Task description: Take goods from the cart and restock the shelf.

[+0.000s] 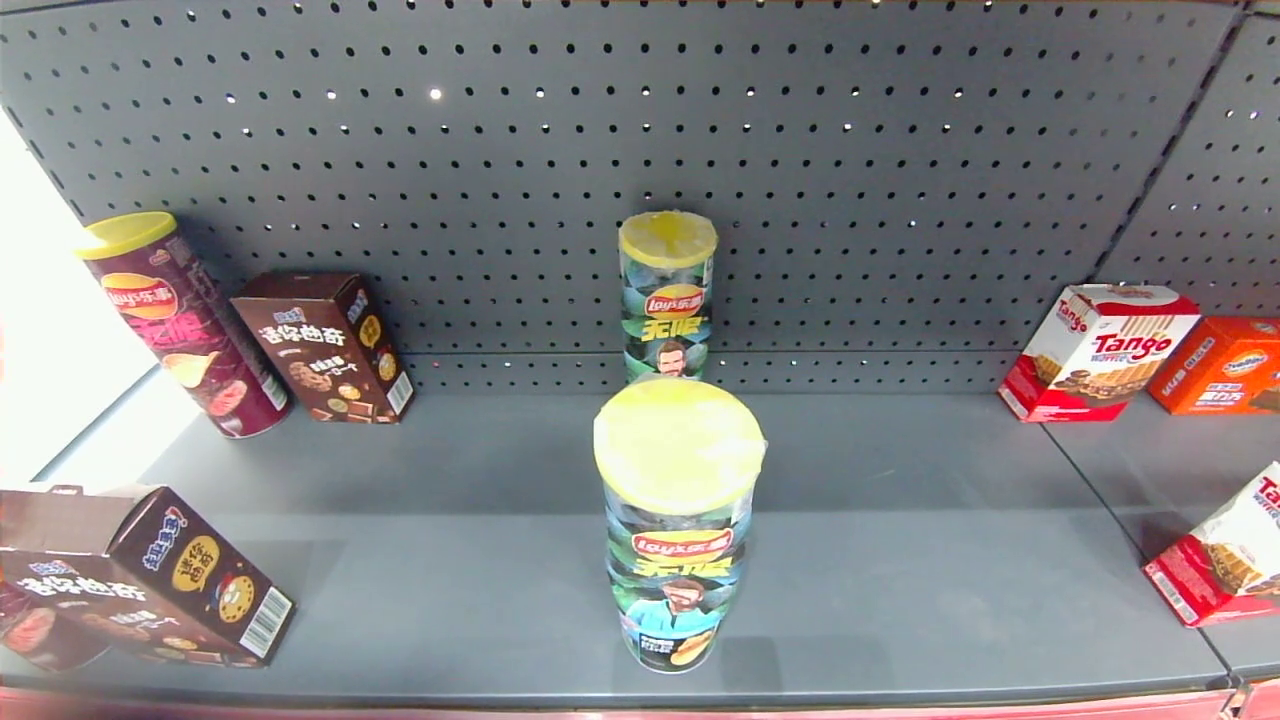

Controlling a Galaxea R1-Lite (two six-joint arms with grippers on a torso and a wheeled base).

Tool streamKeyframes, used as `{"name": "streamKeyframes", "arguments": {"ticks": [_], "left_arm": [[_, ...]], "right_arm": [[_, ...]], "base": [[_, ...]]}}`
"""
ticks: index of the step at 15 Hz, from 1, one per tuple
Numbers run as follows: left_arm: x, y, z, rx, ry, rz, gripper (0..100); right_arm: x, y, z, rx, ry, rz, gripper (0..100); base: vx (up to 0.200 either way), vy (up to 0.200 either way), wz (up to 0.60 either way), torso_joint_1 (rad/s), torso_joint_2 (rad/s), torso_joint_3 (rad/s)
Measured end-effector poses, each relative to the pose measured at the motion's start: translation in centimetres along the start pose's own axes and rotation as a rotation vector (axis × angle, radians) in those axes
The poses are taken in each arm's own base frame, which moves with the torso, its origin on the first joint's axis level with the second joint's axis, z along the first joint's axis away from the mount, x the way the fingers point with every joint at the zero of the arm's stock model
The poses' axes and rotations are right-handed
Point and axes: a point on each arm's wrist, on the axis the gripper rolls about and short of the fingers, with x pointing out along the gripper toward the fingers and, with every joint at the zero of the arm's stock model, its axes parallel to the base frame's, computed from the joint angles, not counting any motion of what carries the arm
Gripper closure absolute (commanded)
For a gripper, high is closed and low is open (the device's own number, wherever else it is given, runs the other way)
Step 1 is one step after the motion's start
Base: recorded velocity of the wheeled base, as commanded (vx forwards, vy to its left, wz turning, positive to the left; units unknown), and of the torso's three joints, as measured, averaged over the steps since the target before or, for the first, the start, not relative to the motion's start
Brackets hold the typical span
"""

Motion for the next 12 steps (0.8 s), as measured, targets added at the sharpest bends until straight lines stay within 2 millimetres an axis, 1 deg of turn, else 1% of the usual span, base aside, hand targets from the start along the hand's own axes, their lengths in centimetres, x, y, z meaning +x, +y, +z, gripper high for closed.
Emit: {"name": "streamKeyframes", "arguments": {"ticks": [4,12], "left_arm": [[0.01,0.00,-0.02,0.000,0.001,-0.002,0],[0.01,0.03,-0.05,-0.004,0.002,0.012,0]], "right_arm": [[-0.22,0.05,-0.09,0.001,-0.030,-0.024,0],[-0.27,0.06,-0.11,0.002,-0.035,-0.019,0]], "base": [[0.000,0.000,0.00,0.000,0.00,0.000],[0.000,0.000,0.00,0.000,0.00,0.000]]}}
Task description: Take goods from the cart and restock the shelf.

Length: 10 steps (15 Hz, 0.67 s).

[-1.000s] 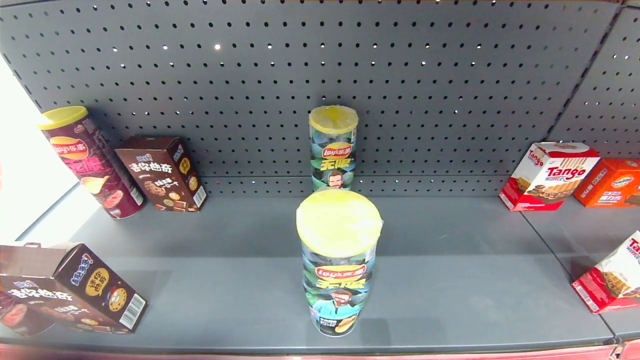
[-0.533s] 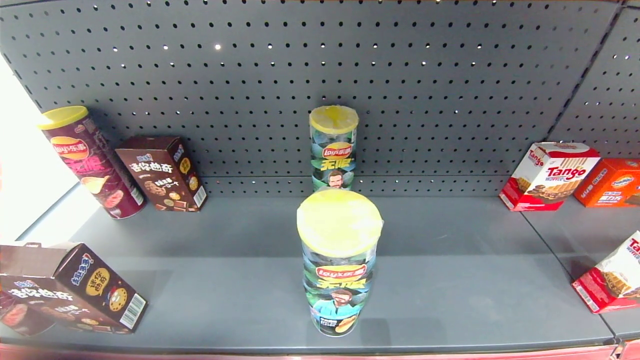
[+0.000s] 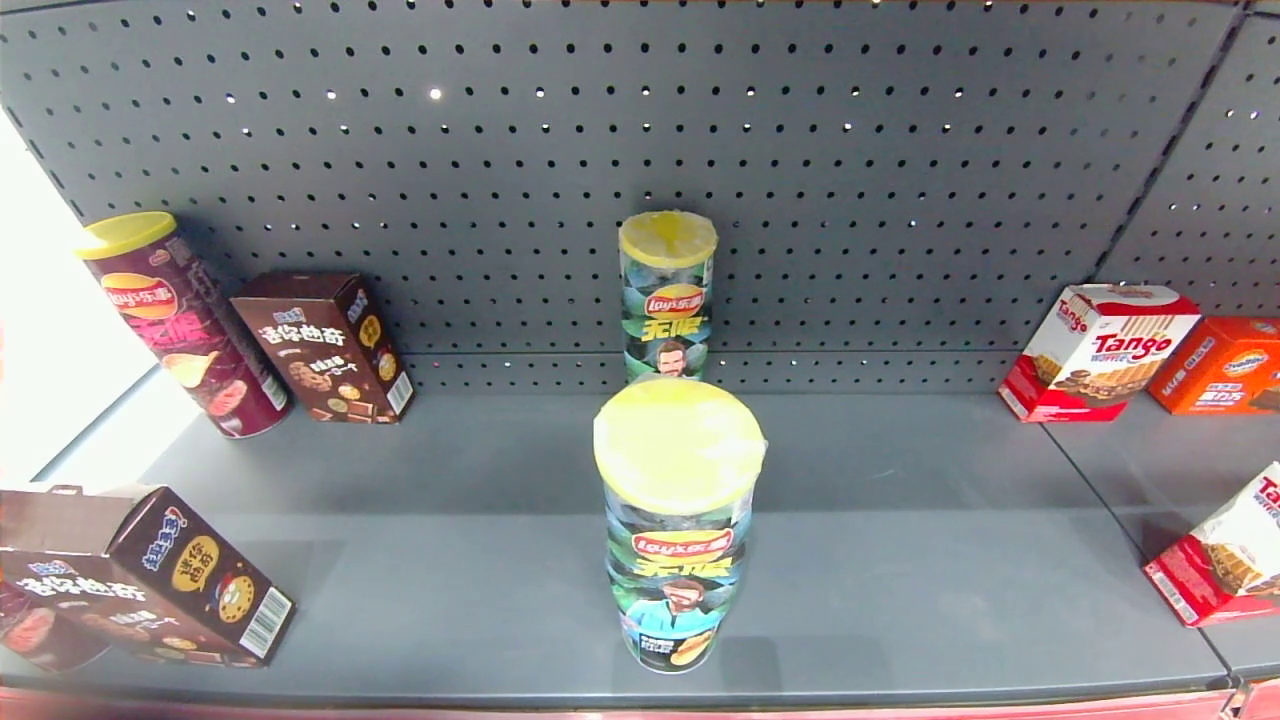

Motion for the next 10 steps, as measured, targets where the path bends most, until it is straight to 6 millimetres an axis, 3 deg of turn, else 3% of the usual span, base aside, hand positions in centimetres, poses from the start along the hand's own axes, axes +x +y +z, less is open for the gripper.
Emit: {"name": "streamKeyframes", "arguments": {"ticks": [1,3,10], "left_arm": [[0.00,0.00,-0.01,0.000,0.000,0.000,0],[0.00,0.00,-0.01,0.000,0.000,0.000,0],[0.00,0.00,0.02,-0.004,-0.001,0.001,0]], "right_arm": [[0.00,0.00,0.00,0.000,0.000,0.000,0],[0.00,0.00,0.00,0.000,0.000,0.000,0],[0.00,0.00,0.00,0.000,0.000,0.000,0]], "base": [[0.000,0.000,0.00,0.000,0.00,0.000],[-0.200,0.000,0.00,0.002,0.00,0.005],[0.000,0.000,0.00,0.000,0.00,0.000]]}}
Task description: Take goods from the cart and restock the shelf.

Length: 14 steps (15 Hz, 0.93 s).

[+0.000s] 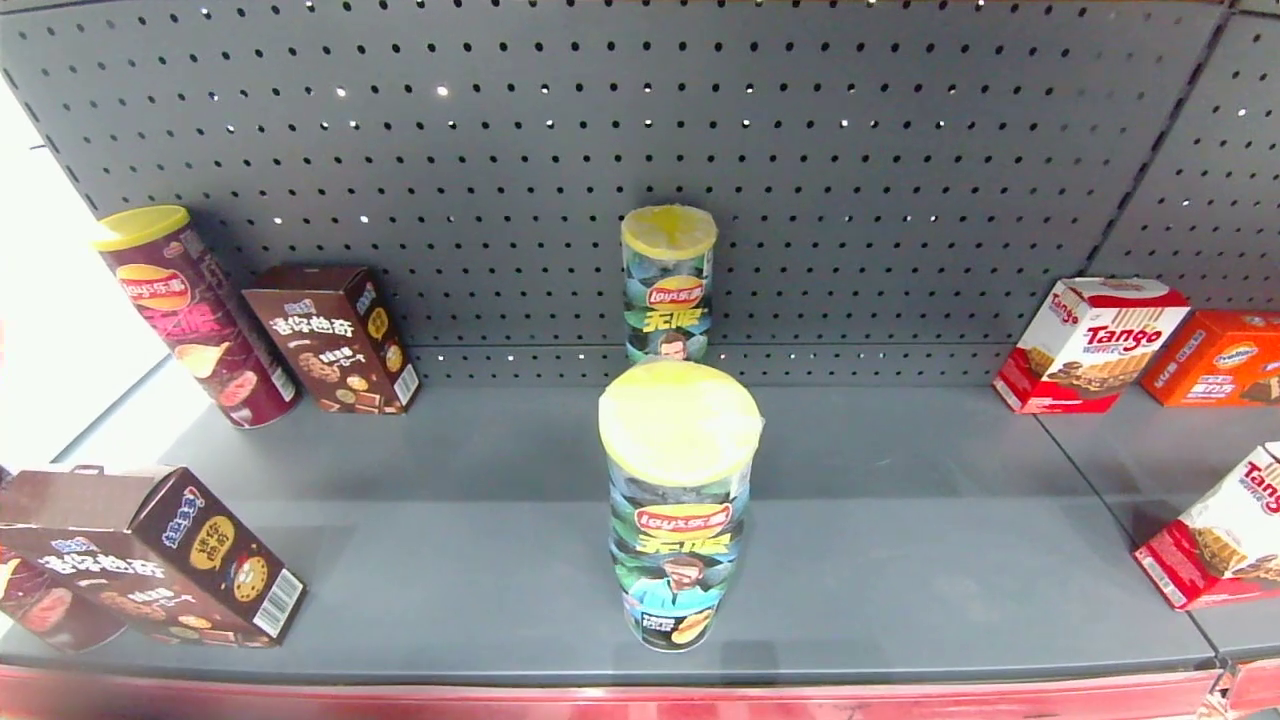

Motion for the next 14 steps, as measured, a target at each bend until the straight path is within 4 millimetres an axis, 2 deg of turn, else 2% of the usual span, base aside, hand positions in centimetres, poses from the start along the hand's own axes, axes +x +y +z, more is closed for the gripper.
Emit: {"name": "streamKeyframes", "arguments": {"ticks": [2,12,14], "left_arm": [[0.00,0.00,0.00,-0.002,0.000,0.001,0],[0.00,0.01,-0.02,-0.002,0.001,0.004,0],[0.00,0.00,-0.02,0.003,0.001,-0.002,0]], "right_arm": [[0.00,0.00,0.00,0.000,0.000,0.000,0],[0.00,0.00,0.00,0.000,0.000,0.000,0],[0.00,0.00,0.00,0.000,0.000,0.000,0]], "base": [[0.000,0.200,0.00,0.000,0.00,0.002],[0.000,0.000,0.00,0.000,0.00,0.000],[0.000,0.200,0.00,0.002,0.00,0.002]]}}
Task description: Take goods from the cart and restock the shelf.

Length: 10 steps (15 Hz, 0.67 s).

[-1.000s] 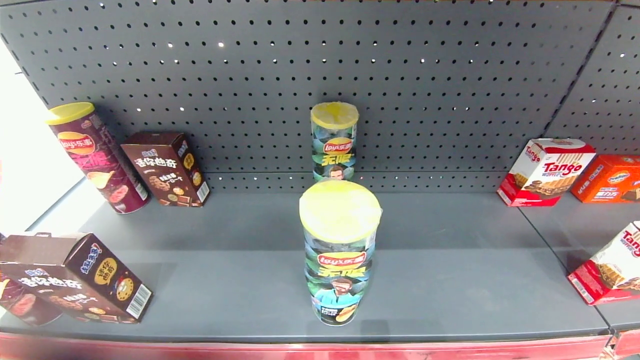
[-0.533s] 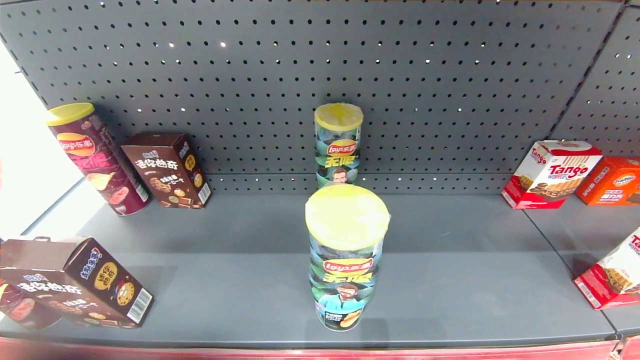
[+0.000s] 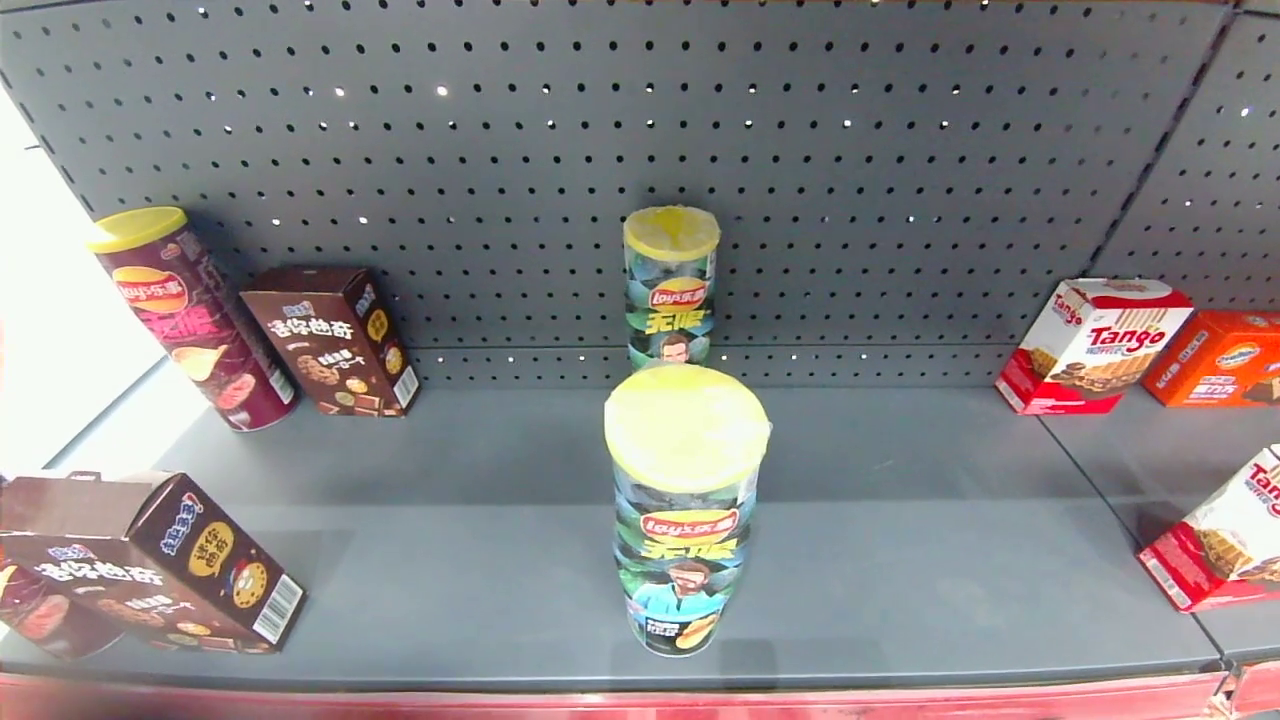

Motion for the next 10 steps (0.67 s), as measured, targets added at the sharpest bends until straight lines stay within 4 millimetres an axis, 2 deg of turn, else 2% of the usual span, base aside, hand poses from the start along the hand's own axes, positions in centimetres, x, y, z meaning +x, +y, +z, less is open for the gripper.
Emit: {"name": "streamKeyframes", "arguments": {"ticks": [9,10], "left_arm": [[0.00,0.00,0.01,0.000,0.000,0.001,0],[0.00,0.00,0.01,-0.003,0.000,0.003,0]], "right_arm": [[0.00,0.00,0.00,0.000,0.000,0.000,0],[0.00,0.00,0.00,0.000,0.000,0.000,0]], "base": [[0.000,0.000,0.00,0.000,0.00,0.000],[-0.200,0.000,0.00,0.002,0.00,0.002]]}}
